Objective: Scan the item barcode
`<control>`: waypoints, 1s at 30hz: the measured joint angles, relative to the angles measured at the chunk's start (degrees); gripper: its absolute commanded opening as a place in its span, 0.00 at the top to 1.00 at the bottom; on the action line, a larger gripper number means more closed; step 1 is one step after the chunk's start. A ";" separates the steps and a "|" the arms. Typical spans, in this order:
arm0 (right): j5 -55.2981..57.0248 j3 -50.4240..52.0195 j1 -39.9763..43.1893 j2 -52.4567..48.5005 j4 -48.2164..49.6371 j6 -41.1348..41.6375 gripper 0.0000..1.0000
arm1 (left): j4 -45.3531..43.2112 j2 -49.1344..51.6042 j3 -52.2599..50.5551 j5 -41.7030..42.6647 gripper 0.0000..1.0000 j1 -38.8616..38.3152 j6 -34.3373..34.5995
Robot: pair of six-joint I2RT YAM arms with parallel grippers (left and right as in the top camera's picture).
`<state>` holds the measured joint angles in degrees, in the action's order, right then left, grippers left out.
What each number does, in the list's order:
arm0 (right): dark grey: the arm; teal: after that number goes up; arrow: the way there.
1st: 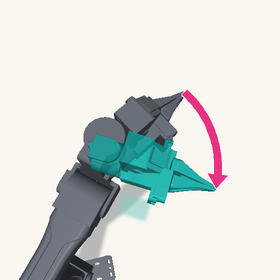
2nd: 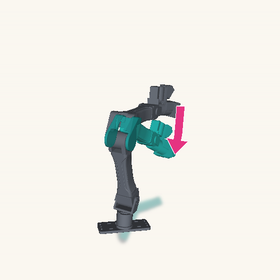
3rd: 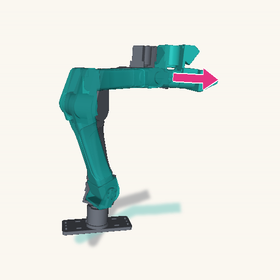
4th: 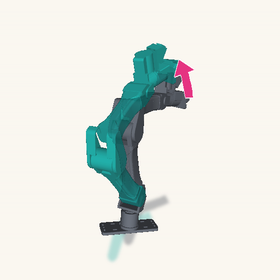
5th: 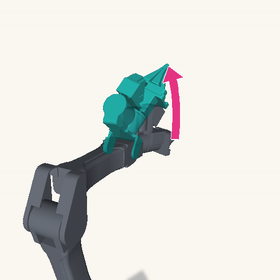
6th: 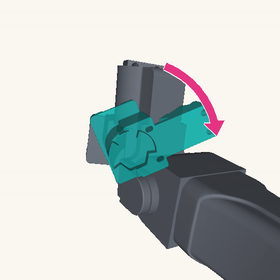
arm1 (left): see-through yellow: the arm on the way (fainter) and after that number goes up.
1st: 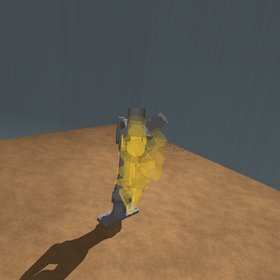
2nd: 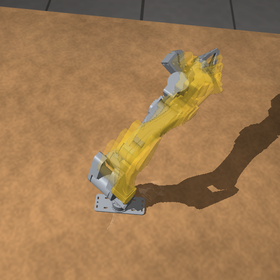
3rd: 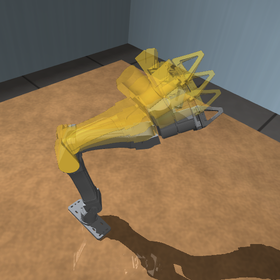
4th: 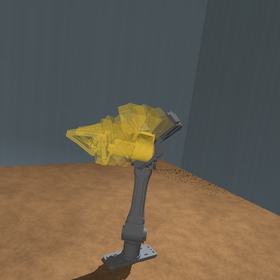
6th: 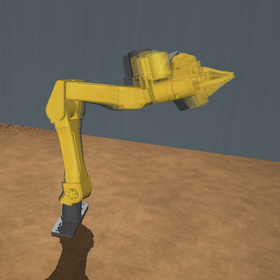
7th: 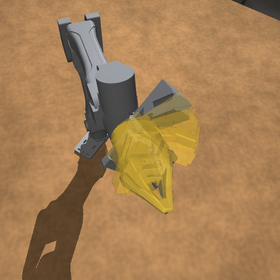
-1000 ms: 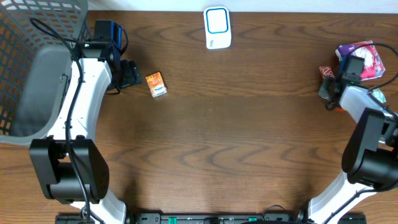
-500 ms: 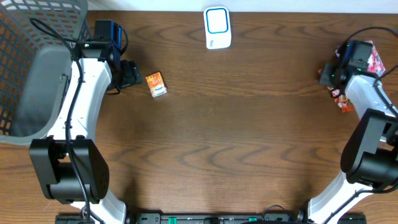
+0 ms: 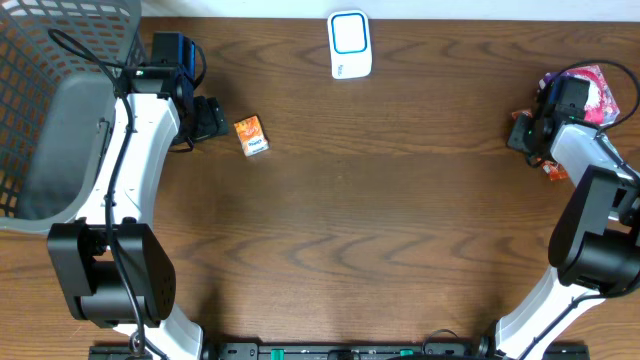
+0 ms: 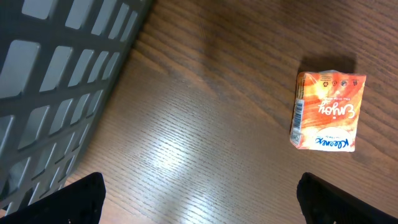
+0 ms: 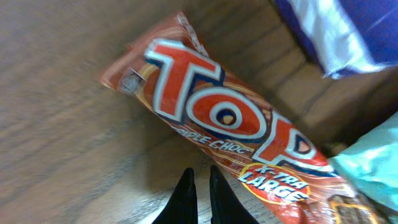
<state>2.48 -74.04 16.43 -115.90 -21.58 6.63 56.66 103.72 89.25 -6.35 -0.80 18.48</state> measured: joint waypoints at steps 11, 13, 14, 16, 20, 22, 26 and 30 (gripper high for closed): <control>3.26 0.24 0.59 -1.70 3.56 0.57 0.94 | 0.00 0.00 0.00 0.00 0.02 0.00 -0.02; 4.50 0.26 1.44 -1.79 4.28 0.50 0.92 | 0.00 0.00 0.00 0.00 0.02 0.00 0.00; 4.85 0.26 2.03 -1.81 4.81 0.33 0.92 | 0.00 0.00 0.00 0.00 0.02 0.00 -0.02; 5.35 0.28 3.13 -1.81 5.62 -0.17 0.91 | 0.02 0.00 0.00 0.00 0.02 0.00 -0.02; 6.34 0.26 4.57 -1.81 5.79 -1.66 0.91 | 0.00 0.00 0.00 0.00 0.02 0.00 -0.02; 6.56 -0.17 4.55 -1.81 4.70 -2.38 0.92 | 0.00 0.00 0.00 0.00 0.02 0.00 0.00; 5.92 -2.38 4.07 -1.84 1.36 -3.04 0.92 | 0.02 0.00 0.00 0.00 0.02 0.00 -0.02; 2.38 -7.21 3.13 -1.84 -2.89 -3.28 0.88 | 0.02 0.00 0.00 0.00 0.02 0.00 -0.02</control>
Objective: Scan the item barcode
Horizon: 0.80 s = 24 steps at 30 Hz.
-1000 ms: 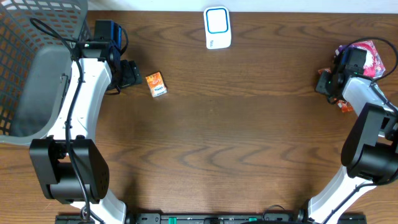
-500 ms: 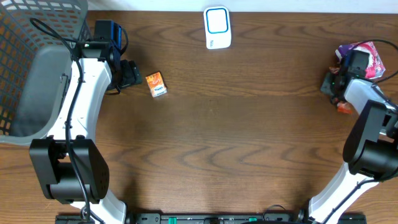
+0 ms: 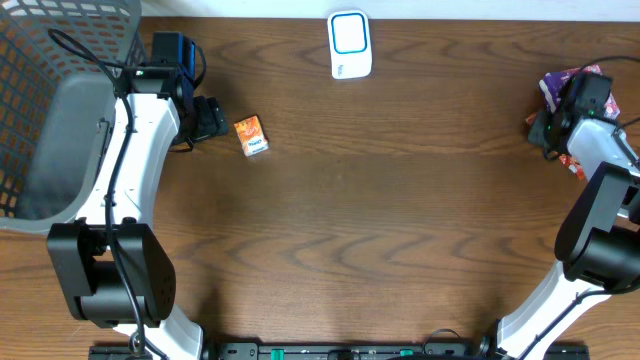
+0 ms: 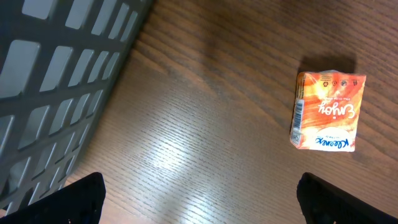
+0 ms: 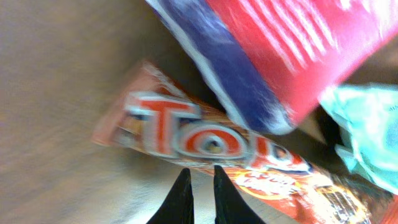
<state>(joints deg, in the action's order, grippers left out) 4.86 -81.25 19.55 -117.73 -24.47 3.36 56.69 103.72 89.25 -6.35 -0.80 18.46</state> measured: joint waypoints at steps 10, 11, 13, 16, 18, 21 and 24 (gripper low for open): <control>-14.88 -8.33 -9.64 0.00 -7.43 0.50 0.01 | 0.00 0.00 0.00 0.00 0.02 0.00 0.00; -17.20 -8.33 -10.84 0.00 -7.43 1.03 0.01 | -0.02 0.00 0.00 0.00 0.02 0.00 0.00; -23.10 -8.33 -14.32 0.00 -6.64 3.04 0.01 | -0.02 0.00 0.00 0.00 0.02 0.00 0.00; -27.96 -8.35 -18.47 0.00 -4.13 6.84 0.01 | -0.02 0.00 0.00 0.00 0.02 0.00 0.00; -29.81 -8.37 -21.59 0.00 -1.51 9.35 0.01 | 0.00 0.00 0.00 0.00 0.02 0.00 0.00; -30.75 -8.37 -25.53 0.00 2.10 11.21 0.01 | -0.02 0.00 0.00 0.00 0.02 0.00 0.00; -30.58 -8.31 -30.25 0.00 4.66 12.44 0.01 | -0.02 0.00 0.00 0.00 0.02 0.00 0.00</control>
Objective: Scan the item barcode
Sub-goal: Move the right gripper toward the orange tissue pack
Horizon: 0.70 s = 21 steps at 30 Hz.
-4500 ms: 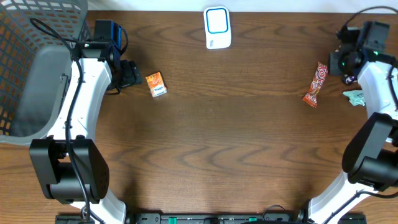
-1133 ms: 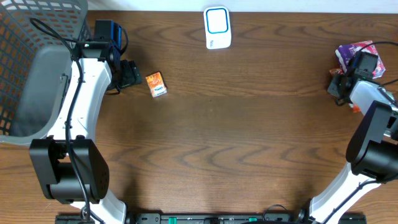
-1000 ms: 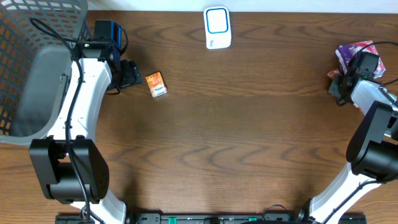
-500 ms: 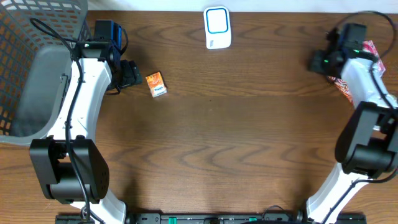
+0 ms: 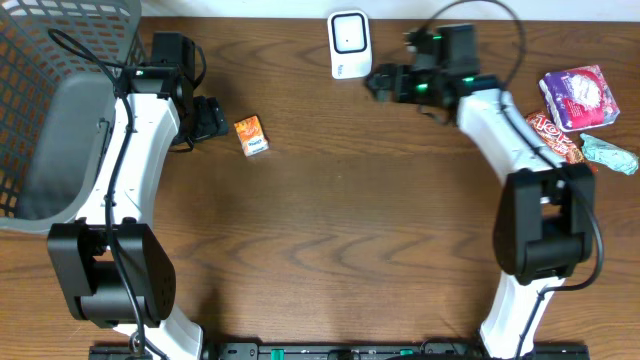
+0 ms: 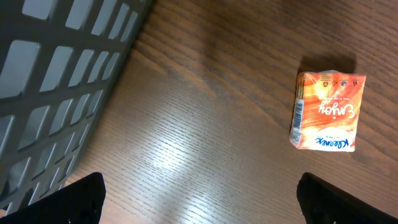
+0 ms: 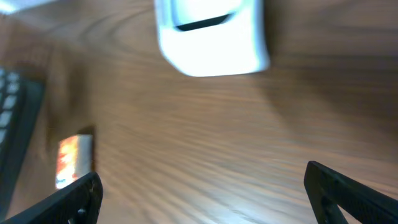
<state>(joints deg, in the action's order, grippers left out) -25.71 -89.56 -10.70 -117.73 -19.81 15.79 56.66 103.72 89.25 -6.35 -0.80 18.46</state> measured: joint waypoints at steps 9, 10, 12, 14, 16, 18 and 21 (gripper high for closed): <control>5.18 0.07 -13.07 0.00 3.82 0.76 0.01 | 0.00 0.00 0.00 0.00 0.02 0.00 0.02; 6.03 0.07 -14.23 0.00 3.82 0.79 0.01 | 0.00 0.00 0.00 0.00 0.02 0.00 0.02; 7.87 0.07 -16.20 0.00 3.93 0.79 0.01 | 0.00 0.00 0.00 0.00 0.02 0.00 0.00; 9.49 0.07 -17.92 0.00 4.52 0.79 0.01 | 0.00 0.00 0.00 0.00 0.02 0.00 0.00; 10.19 0.07 -18.64 0.00 5.09 0.79 0.01 | 0.00 0.00 0.00 0.00 0.02 0.00 0.02; 10.78 0.07 -19.52 0.00 5.68 0.79 0.01 | 0.00 0.00 0.00 0.00 0.02 0.00 0.00; 11.28 0.07 -20.46 0.00 5.97 0.79 0.01 | 0.02 0.00 0.00 0.00 0.02 0.00 0.02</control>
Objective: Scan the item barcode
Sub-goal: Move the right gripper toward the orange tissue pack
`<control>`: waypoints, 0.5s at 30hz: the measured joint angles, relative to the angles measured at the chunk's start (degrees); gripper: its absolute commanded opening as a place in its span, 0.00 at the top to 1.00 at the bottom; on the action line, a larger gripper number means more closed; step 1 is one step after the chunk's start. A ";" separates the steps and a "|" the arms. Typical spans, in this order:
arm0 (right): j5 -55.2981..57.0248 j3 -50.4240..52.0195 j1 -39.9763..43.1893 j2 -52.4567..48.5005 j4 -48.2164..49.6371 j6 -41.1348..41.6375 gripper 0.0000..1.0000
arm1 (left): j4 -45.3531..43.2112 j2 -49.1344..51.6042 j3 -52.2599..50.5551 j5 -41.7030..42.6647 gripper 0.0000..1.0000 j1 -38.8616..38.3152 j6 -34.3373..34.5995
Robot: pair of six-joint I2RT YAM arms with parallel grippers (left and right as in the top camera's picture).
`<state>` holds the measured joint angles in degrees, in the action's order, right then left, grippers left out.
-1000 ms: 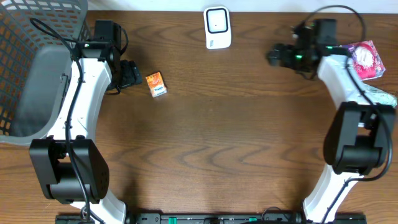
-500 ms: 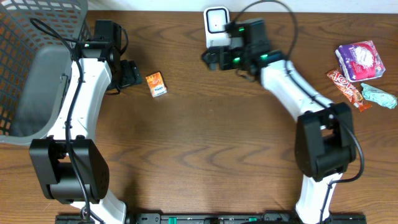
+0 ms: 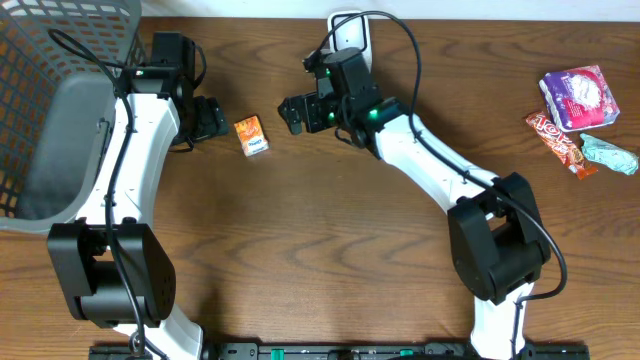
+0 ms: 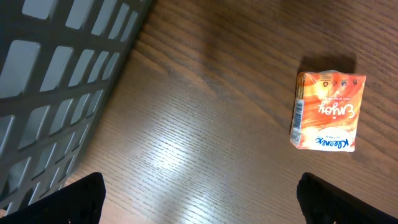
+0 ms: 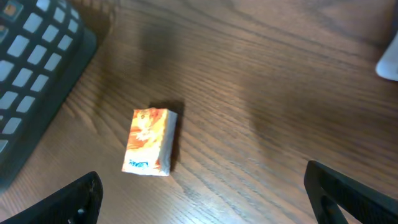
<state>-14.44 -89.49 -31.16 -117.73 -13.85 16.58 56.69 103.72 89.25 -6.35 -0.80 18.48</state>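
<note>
A small orange Kleenex tissue pack (image 3: 252,135) lies flat on the brown table (image 3: 330,250); its barcode side shows in the left wrist view (image 4: 326,112). My left gripper (image 3: 214,118) stands open just left of it, its fingertips (image 4: 81,198) spread wide with nothing between them. Just right of the pack my right gripper (image 3: 292,108) is open too, looking down at the pack (image 5: 151,141). The white scanner (image 3: 349,28) stands at the far edge, partly hidden by the right arm.
A grey mesh basket (image 3: 60,100) fills the far left and shows in both wrist views (image 4: 62,62) (image 5: 31,56). At the far right lie a pink-purple packet (image 3: 575,85), a red chocolate bar (image 3: 553,135) and a teal wrapper (image 3: 606,155).
My right gripper has moved left from beside the scanner to just right of the orange pack, still open. The left arm and the pack have not moved.
My right gripper was shut over the red chocolate bar in the pile at the far right, and stayed there shut a second later. Then it was open near the scanner, and now it is by the orange pack. The left gripper stayed open beside the pack throughout.
</note>
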 measured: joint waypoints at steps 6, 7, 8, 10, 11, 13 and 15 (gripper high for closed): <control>2.36 0.00 -1.66 -0.11 1.27 0.02 0.01 | -0.02 0.00 0.00 0.00 0.02 0.00 -0.02; 2.56 0.00 -1.88 -0.31 2.03 0.24 0.02 | -0.02 0.00 0.00 0.00 0.02 0.00 -0.02; 2.64 0.00 -2.19 -0.72 2.97 0.79 0.04 | 0.00 0.00 0.00 0.00 0.02 0.00 -0.02; 2.08 0.00 -2.49 -1.95 4.70 1.79 0.07 | -0.02 0.00 0.00 0.00 0.02 0.00 -0.02; 1.11 0.00 -2.56 -2.82 5.92 2.25 0.08 | 0.00 0.00 0.00 0.00 0.02 0.00 -0.02; -1.86 0.00 -2.54 -4.94 8.68 2.78 0.12 | -0.02 0.00 0.00 0.00 0.02 0.00 -0.02; -5.01 0.02 -2.54 -7.08 10.80 3.72 0.16 | -0.02 0.00 0.00 0.00 0.02 0.00 0.00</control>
<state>-19.44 -89.47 -33.69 -124.81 -3.05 20.29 56.66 103.72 89.25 -6.35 -0.80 18.48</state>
